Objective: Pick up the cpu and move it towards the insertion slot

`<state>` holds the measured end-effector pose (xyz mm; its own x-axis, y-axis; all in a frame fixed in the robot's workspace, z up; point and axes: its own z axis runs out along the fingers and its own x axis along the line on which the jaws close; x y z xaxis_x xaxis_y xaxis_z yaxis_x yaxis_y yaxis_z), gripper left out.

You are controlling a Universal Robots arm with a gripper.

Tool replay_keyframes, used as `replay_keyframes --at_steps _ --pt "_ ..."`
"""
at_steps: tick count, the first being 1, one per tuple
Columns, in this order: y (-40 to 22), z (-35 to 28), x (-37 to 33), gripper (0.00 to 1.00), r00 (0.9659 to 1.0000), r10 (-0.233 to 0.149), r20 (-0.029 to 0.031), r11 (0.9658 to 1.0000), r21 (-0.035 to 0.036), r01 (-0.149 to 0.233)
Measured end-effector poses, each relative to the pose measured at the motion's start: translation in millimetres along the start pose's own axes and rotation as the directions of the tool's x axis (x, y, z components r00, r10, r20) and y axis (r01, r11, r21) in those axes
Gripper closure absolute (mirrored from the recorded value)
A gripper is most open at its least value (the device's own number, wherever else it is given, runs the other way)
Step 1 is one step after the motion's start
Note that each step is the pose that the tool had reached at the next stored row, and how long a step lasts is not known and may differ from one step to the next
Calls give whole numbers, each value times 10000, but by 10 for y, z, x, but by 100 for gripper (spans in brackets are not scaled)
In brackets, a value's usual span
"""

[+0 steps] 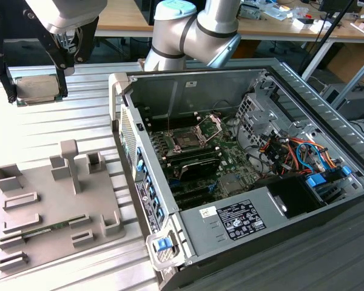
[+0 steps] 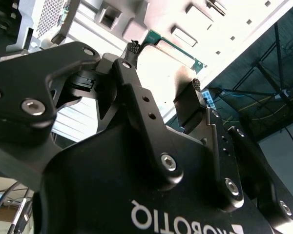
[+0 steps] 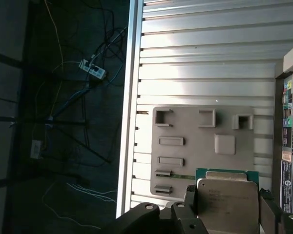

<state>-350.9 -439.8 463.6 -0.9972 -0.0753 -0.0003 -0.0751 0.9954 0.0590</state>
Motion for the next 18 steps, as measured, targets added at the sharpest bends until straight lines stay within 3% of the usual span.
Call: replay_keyframes --at_steps 18 --pt "-11 2 -149 45 10000 0 0 10000 0 0"
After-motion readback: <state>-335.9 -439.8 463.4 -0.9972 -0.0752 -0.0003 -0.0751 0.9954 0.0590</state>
